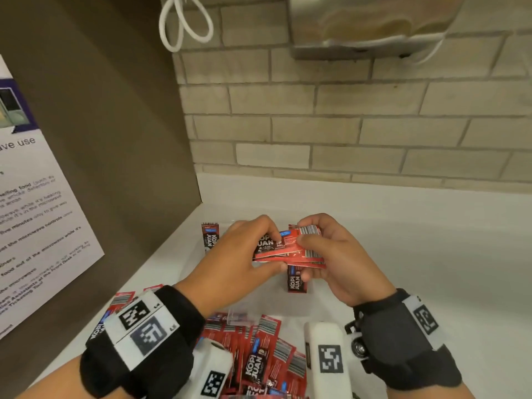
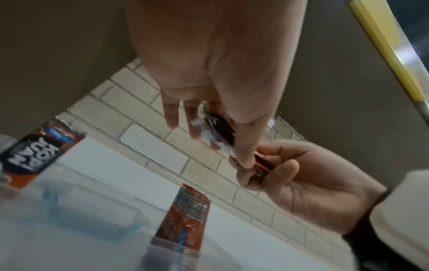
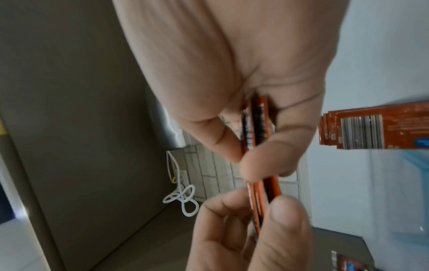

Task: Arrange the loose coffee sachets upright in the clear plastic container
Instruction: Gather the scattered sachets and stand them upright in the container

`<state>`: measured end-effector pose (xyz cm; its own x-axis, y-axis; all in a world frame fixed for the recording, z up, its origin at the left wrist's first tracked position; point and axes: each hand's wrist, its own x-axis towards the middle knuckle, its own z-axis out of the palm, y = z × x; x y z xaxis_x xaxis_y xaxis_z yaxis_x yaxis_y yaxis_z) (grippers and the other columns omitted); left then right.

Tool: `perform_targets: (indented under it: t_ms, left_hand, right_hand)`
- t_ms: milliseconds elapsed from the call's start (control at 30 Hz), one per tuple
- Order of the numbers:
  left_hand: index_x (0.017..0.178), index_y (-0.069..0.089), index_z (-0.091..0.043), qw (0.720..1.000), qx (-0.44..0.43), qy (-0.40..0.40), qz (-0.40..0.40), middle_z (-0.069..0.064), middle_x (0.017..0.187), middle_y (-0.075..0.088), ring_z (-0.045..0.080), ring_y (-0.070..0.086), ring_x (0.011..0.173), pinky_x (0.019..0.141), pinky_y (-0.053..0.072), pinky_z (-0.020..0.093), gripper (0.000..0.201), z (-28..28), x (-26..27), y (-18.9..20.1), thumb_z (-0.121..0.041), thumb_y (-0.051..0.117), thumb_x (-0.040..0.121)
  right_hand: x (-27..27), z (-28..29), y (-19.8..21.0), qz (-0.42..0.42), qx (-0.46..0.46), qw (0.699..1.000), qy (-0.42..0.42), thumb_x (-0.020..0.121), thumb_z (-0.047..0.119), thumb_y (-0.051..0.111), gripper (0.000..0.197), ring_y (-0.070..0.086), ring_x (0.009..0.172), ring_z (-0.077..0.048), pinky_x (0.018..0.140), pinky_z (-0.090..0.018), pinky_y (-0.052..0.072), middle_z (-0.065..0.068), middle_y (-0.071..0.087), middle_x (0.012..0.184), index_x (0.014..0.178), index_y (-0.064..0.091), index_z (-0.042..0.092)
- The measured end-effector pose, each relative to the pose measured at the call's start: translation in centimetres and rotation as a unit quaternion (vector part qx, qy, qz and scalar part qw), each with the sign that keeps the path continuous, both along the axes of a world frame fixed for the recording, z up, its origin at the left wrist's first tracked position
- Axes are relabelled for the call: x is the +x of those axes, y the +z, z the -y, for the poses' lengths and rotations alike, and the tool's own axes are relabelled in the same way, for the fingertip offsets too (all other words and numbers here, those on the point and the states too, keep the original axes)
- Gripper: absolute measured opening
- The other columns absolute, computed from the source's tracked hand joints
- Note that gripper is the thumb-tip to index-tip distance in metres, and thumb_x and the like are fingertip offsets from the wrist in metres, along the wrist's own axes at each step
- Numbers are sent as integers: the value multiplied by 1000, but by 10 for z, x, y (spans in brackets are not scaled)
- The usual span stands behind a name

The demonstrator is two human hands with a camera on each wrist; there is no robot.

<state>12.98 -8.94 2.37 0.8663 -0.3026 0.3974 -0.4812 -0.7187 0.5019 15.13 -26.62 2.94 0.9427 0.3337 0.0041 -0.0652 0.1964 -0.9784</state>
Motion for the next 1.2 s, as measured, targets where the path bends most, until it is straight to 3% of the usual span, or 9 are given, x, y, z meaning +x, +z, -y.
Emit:
perform_targets:
  t_ms: [300, 400, 467, 533, 700, 800, 933, 1067, 1200]
  left_hand:
    - [74, 36, -29, 983, 159, -14, 88, -15, 74, 44, 2, 43, 63, 54, 28, 13, 31, -6, 5, 10, -33, 64, 86]
    - [93, 45, -24, 974, 191, -8, 119, -6, 84, 56, 8, 44, 66, 55, 27, 13, 17, 0, 7, 15, -35, 59, 91]
    - [128, 45, -24, 973, 198, 9, 116, 0, 103, 63, 16, 55, 84, 63, 41, 21, 38, 6, 10, 15, -37, 55, 93]
    - [145, 31, -23, 971, 215, 23, 105, 3, 119, 58, 20, 56, 103, 79, 45, 30, 57, 11, 16, 9, -34, 54, 94]
    - [126, 47, -3, 961, 252, 32, 109, 14, 107, 55, 30, 56, 95, 74, 36, 33, 40, 20, 25, -11, -16, 56, 89]
    - [123, 47, -5, 973, 204, 63, 90, 10, 109, 52, 27, 52, 98, 76, 30, 28, 34, 23, 26, -17, -21, 48, 93]
    - [107, 57, -3, 980, 180, 62, 61, 10, 89, 57, 25, 58, 73, 61, 35, 27, 40, 26, 25, -24, -25, 35, 81]
    - [139, 30, -10, 983, 180, 29, 4, 4, 122, 40, 17, 41, 108, 89, 33, 27, 52, 25, 27, -27, -24, 40, 89]
    - [147, 14, -22, 984, 70, -18, -166, -2, 140, 29, 12, 26, 129, 109, 25, 28, 64, 18, 26, -24, -26, 50, 93]
  right_hand:
    - [-3, -5, -1, 34, -8, 999, -10, 92, 0, 48, 21, 63, 65, -11, 47, -24, 50, -7, 63, 90, 108, 54, 13]
    - [-3, -4, -2, 31, -11, 999, -18, 95, 7, 46, 15, 59, 70, -16, 50, -27, 51, -7, 61, 87, 106, 52, 15]
    - [-3, -6, -4, 50, -7, 998, -38, 95, 13, 48, 5, 59, 75, -16, 53, -28, 50, -7, 62, 87, 99, 50, 16]
    - [-3, -7, -7, 98, -22, 993, -68, 95, 14, 50, 3, 61, 75, -16, 55, -27, 49, -5, 62, 88, 96, 49, 16]
    - [-1, -10, -13, 247, -147, 946, -151, 90, 11, 58, 24, 57, 68, -13, 65, -32, 50, 2, 58, 79, 104, 49, 28]
    - [0, -14, -18, 187, -71, 972, -124, 88, 14, 61, 33, 60, 80, -10, 76, -30, 54, 0, 60, 90, 113, 47, 31]
    - [3, -24, -26, 100, 33, 988, -112, 91, 6, 55, 24, 61, 91, -20, 82, -34, 53, -10, 63, 101, 107, 51, 23]
    - [9, -13, -28, 194, -83, 969, -127, 90, 1, 53, 19, 60, 77, -13, 70, -26, 51, -5, 63, 89, 99, 53, 18]
    - [18, -1, -35, 264, -227, 933, -91, 91, 1, 52, 20, 61, 85, -12, 75, -26, 51, -4, 63, 96, 103, 53, 17]
